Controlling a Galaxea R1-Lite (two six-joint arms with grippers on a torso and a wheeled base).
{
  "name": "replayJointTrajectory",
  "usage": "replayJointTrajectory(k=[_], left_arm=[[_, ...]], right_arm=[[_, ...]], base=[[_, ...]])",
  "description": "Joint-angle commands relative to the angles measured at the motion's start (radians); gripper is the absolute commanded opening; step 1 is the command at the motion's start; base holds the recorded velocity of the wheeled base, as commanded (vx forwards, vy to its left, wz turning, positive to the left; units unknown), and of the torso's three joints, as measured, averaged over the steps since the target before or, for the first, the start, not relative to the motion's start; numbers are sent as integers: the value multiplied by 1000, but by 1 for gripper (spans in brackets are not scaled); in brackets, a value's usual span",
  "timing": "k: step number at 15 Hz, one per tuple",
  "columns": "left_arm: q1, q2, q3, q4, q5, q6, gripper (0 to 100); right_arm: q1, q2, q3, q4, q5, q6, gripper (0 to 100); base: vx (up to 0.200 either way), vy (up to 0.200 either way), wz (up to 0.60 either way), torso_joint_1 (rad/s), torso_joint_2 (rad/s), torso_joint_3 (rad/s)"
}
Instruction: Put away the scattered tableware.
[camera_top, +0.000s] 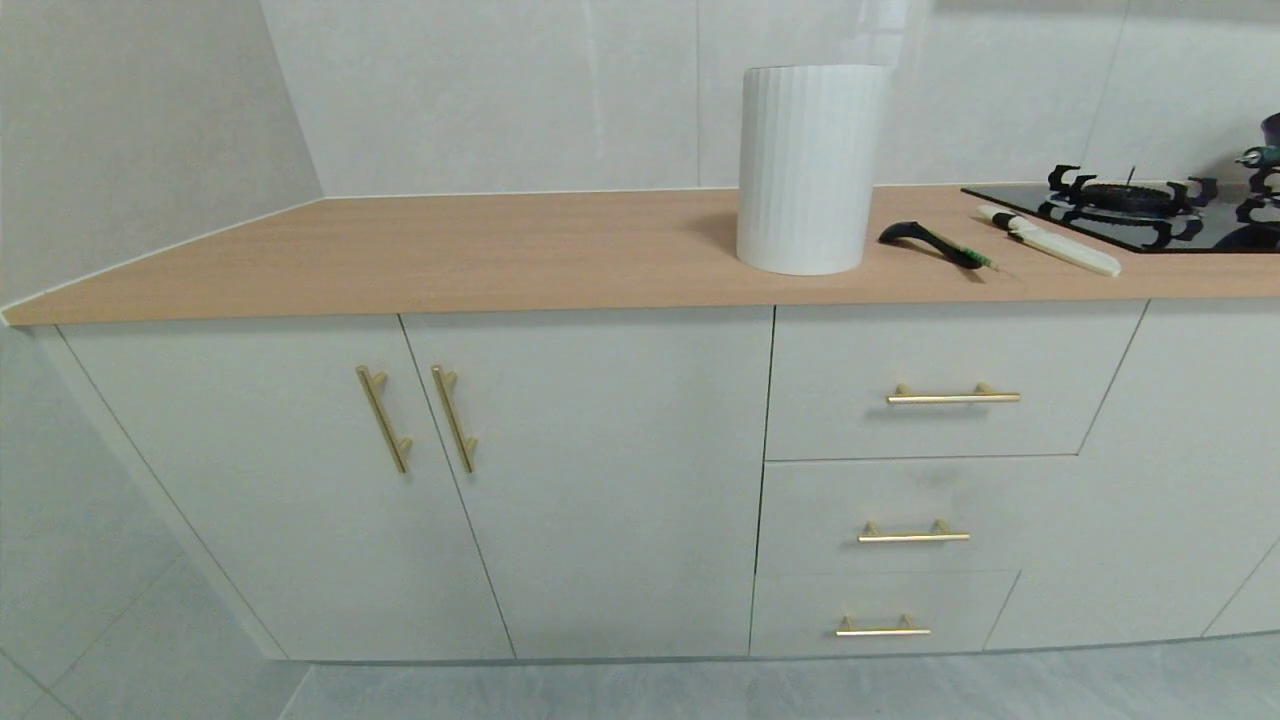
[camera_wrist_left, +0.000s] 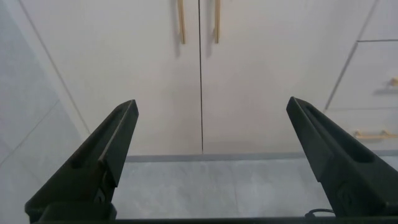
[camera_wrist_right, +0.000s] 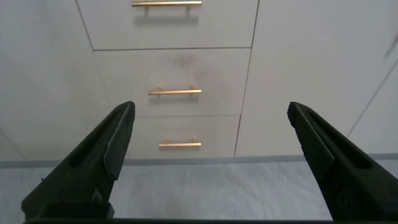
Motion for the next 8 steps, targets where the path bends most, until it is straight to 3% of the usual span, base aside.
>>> replayJointTrajectory(k=[1, 8], left_arm=[[1, 1, 0, 0, 0, 0, 100], [1, 1, 0, 0, 1, 0, 100]], right_arm=[[1, 1, 0, 0, 0, -1, 100], [1, 1, 0, 0, 0, 1, 100]], base=[[0, 0, 0, 0, 0, 0], [0, 0, 0, 0, 0, 0]])
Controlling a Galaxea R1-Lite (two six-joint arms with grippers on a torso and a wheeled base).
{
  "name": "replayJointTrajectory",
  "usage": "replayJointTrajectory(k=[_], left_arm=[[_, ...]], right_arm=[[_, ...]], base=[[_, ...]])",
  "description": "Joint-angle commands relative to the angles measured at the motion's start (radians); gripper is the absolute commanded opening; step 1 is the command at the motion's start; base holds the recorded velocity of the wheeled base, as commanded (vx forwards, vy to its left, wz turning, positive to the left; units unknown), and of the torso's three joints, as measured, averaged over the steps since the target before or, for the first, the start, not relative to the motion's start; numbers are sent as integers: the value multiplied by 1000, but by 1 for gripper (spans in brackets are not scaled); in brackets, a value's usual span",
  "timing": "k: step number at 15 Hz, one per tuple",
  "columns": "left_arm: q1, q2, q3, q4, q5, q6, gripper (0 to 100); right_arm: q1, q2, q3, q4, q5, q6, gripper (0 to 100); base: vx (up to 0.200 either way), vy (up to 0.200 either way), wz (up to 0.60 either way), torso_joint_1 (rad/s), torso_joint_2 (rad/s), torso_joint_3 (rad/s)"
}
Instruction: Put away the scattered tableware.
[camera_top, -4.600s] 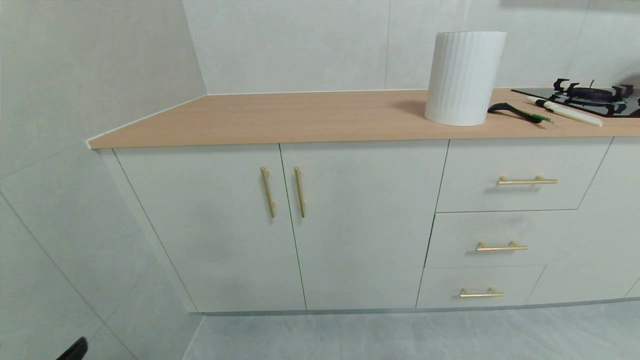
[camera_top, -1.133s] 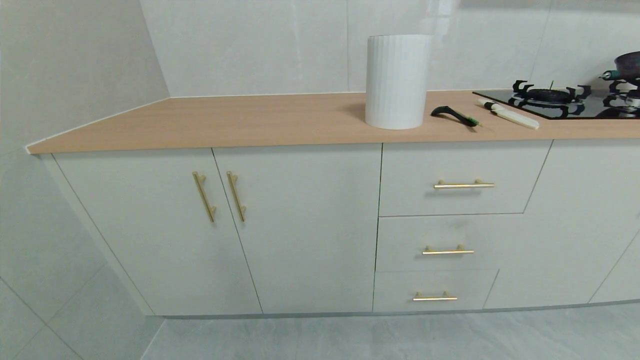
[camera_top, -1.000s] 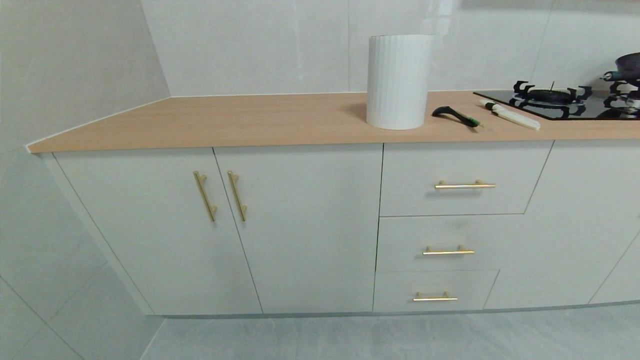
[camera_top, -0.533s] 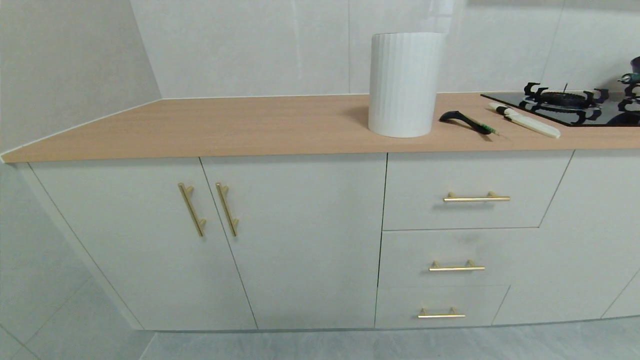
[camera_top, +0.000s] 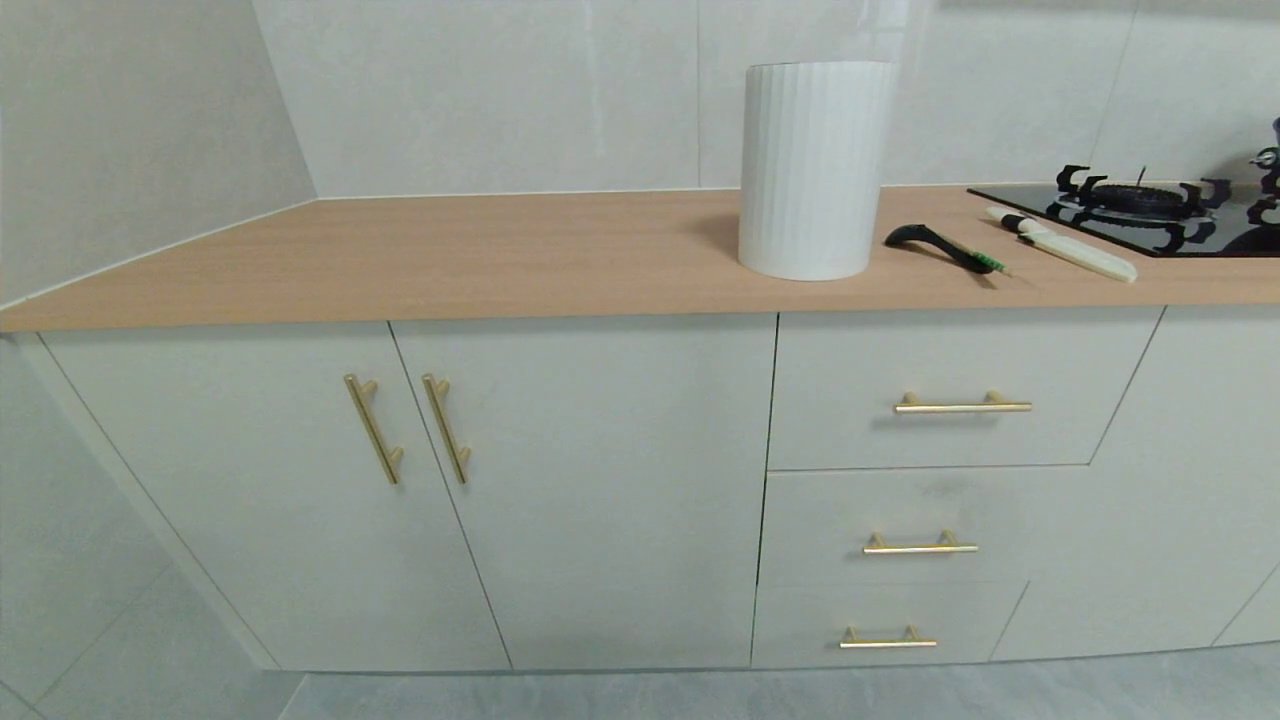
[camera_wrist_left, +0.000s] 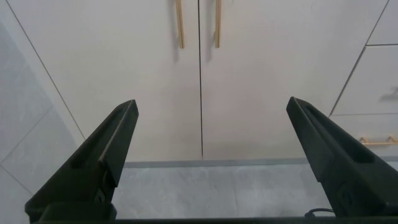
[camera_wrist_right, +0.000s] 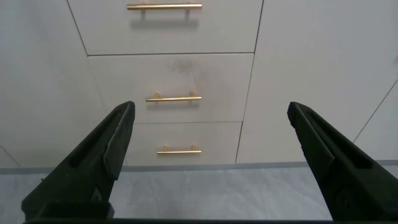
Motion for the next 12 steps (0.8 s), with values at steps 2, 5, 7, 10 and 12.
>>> replayJointTrajectory(k=[2, 5, 7, 10, 12], left_arm=[[0, 1, 0, 0, -1, 0, 100], [0, 1, 0, 0, -1, 0, 100], [0, 1, 0, 0, -1, 0, 100], [0, 1, 0, 0, -1, 0, 100], [0, 1, 0, 0, -1, 0, 100]], right_arm=[[0, 2, 0, 0, 0, -1, 100], [0, 2, 0, 0, -1, -1, 100], [0, 2, 0, 0, 0, -2, 100], [-1, 2, 0, 0, 0, -8, 100], [0, 2, 0, 0, 0, -12, 100]], base=[[0, 0, 0, 0, 0, 0], [0, 0, 0, 0, 0, 0], [0, 0, 0, 0, 0, 0], [0, 0, 0, 0, 0, 0], [0, 0, 0, 0, 0, 0]])
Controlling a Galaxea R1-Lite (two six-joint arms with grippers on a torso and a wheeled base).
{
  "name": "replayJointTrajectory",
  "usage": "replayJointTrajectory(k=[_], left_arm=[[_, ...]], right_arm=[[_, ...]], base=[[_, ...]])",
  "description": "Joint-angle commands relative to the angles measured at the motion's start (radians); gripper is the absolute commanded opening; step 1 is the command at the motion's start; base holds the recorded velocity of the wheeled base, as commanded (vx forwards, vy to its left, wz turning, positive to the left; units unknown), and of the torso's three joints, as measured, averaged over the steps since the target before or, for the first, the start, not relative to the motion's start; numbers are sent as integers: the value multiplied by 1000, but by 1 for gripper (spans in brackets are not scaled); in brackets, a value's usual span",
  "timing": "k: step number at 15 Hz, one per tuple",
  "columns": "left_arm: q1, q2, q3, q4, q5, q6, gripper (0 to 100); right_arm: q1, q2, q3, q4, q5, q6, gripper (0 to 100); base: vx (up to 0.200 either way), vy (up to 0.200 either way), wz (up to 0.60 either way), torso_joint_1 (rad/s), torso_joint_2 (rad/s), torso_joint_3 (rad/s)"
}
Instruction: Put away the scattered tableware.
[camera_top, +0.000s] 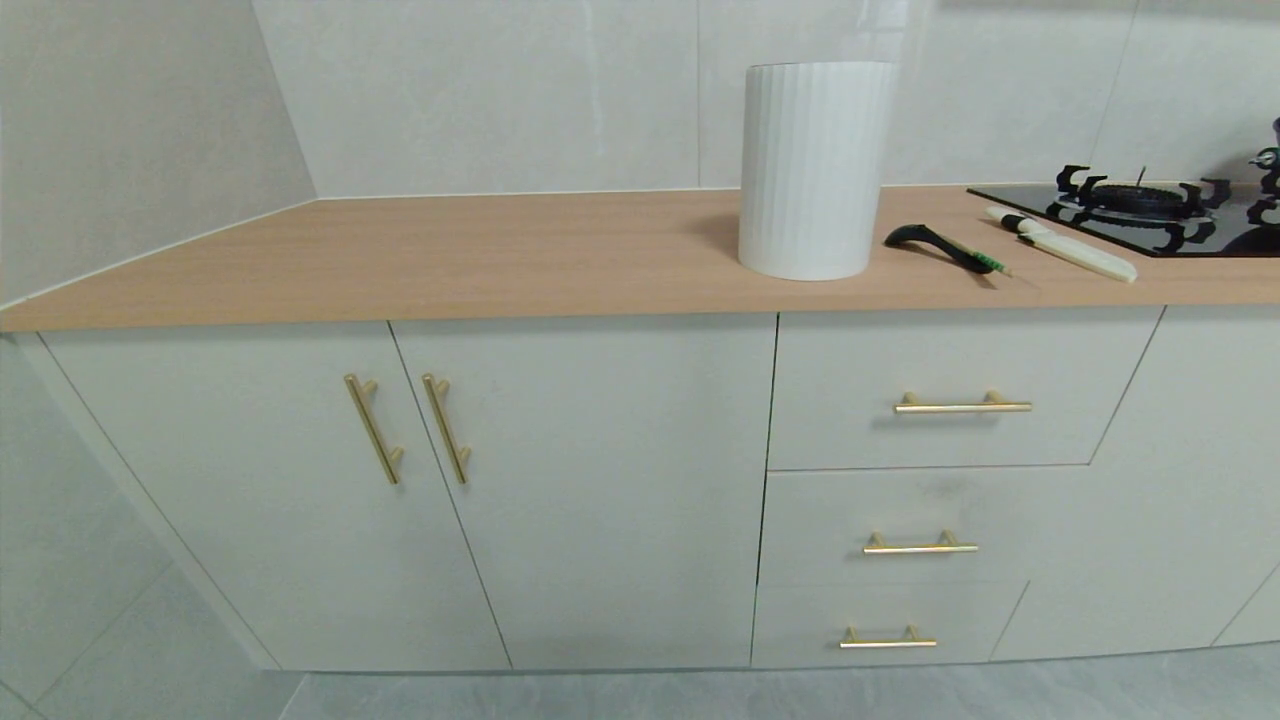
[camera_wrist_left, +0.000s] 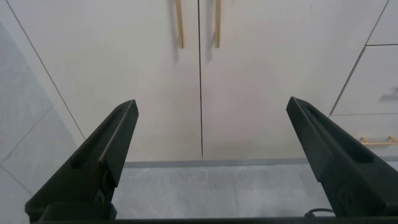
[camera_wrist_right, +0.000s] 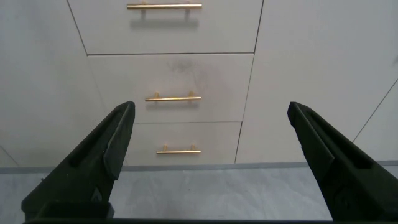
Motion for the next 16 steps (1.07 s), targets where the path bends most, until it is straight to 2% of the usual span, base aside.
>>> replayJointTrajectory(k=[1, 2, 3, 4, 6, 8, 11, 13, 16], left_arm=[[0, 1, 0, 0, 0, 0, 100], [0, 1, 0, 0, 0, 0, 100], [0, 1, 0, 0, 1, 0, 100], [0, 1, 0, 0, 0, 0, 100], [0, 1, 0, 0, 0, 0, 100], [0, 1, 0, 0, 0, 0, 100], [0, 1, 0, 0, 1, 0, 100], [0, 1, 0, 0, 0, 0, 100], [0, 1, 0, 0, 0, 0, 100]], right_arm=[[1, 12, -15, -3, 3, 1, 100], [7, 72, -83, -11, 9, 27, 100], [16, 184, -259, -8, 20, 150, 100], [47, 310, -363, 4, 56, 158, 100], [70, 538, -469, 4, 79, 113, 100], [68, 721, -509, 0, 75, 12, 100], [77, 994, -549, -65, 76, -5, 100], [77, 1223, -551, -217, 76, -5, 100], [77, 1424, -547, -385, 78, -5, 100]], base=[[0, 0, 0, 0, 0, 0], [0, 0, 0, 0, 0, 0], [0, 0, 0, 0, 0, 0], [0, 0, 0, 0, 0, 0], [0, 0, 0, 0, 0, 0], [0, 0, 0, 0, 0, 0], [0, 0, 0, 0, 0, 0], [0, 0, 0, 0, 0, 0], [0, 0, 0, 0, 0, 0]])
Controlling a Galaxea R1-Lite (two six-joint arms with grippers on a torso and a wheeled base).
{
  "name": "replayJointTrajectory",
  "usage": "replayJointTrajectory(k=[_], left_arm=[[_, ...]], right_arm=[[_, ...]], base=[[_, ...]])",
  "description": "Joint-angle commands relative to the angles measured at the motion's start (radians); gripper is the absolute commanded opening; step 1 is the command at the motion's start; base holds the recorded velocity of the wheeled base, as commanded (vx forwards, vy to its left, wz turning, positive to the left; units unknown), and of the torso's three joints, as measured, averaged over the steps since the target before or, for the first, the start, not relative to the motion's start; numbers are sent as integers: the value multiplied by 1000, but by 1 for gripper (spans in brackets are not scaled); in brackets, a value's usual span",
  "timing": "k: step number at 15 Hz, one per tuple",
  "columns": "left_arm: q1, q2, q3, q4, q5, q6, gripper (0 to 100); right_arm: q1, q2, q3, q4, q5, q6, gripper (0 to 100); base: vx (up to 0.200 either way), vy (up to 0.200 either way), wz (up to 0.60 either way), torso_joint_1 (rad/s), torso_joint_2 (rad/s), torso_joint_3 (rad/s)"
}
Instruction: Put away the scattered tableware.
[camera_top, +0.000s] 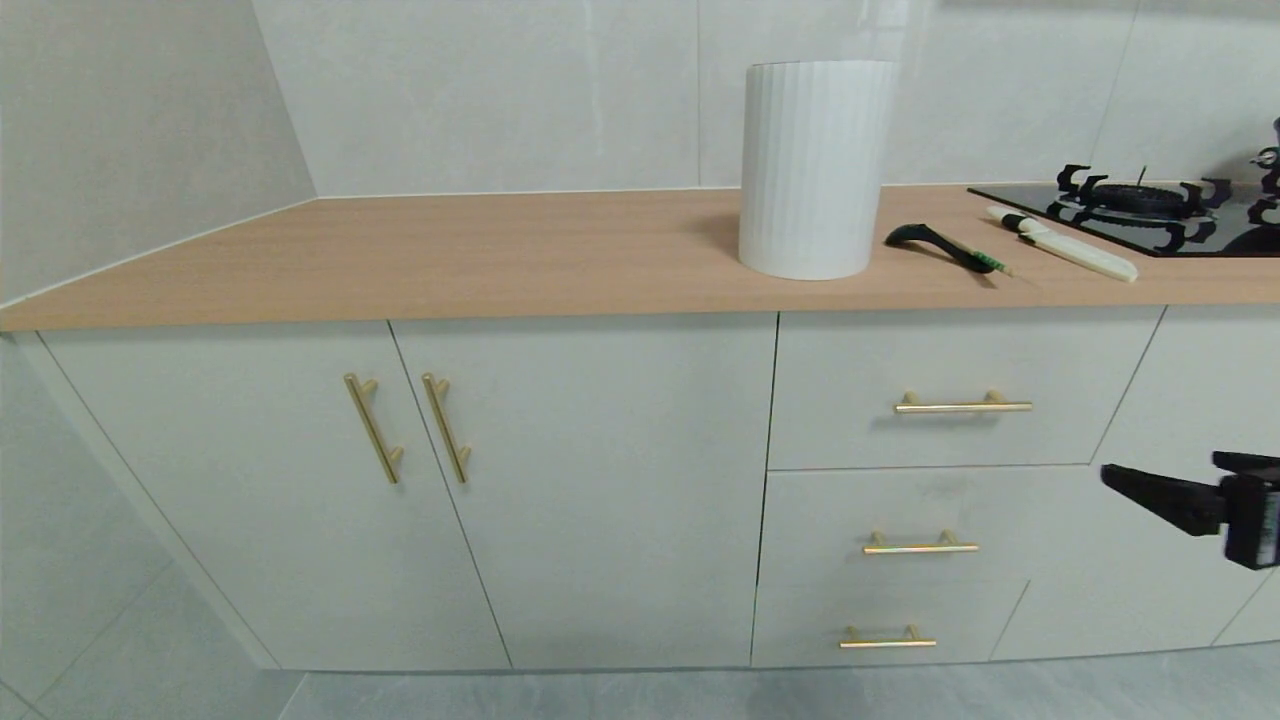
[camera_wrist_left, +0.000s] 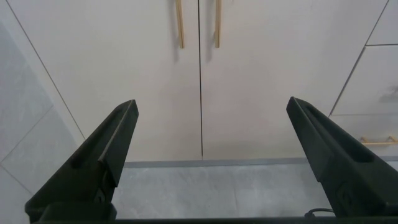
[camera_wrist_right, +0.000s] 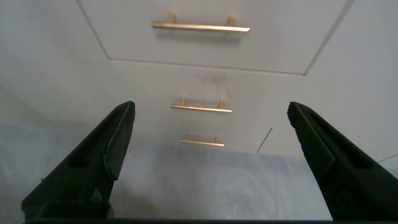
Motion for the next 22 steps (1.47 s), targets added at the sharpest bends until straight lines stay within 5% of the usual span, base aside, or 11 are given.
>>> replayJointTrajectory(k=[1, 8, 17, 22], left_arm=[[0, 1, 0, 0, 0, 0, 100], [0, 1, 0, 0, 0, 0, 100], [0, 1, 0, 0, 0, 0, 100], [0, 1, 0, 0, 1, 0, 100]], right_arm=[[3, 343, -22, -153, 3, -9, 100], [-7, 723, -6, -350, 0, -11, 100], [0, 1159, 93, -1077, -21, -6, 100], [13, 1259, 14, -1115, -81, -5, 100]], base=[[0, 0, 0, 0, 0, 0], [0, 0, 0, 0, 0, 0], [0, 0, 0, 0, 0, 0], [0, 0, 0, 0, 0, 0]])
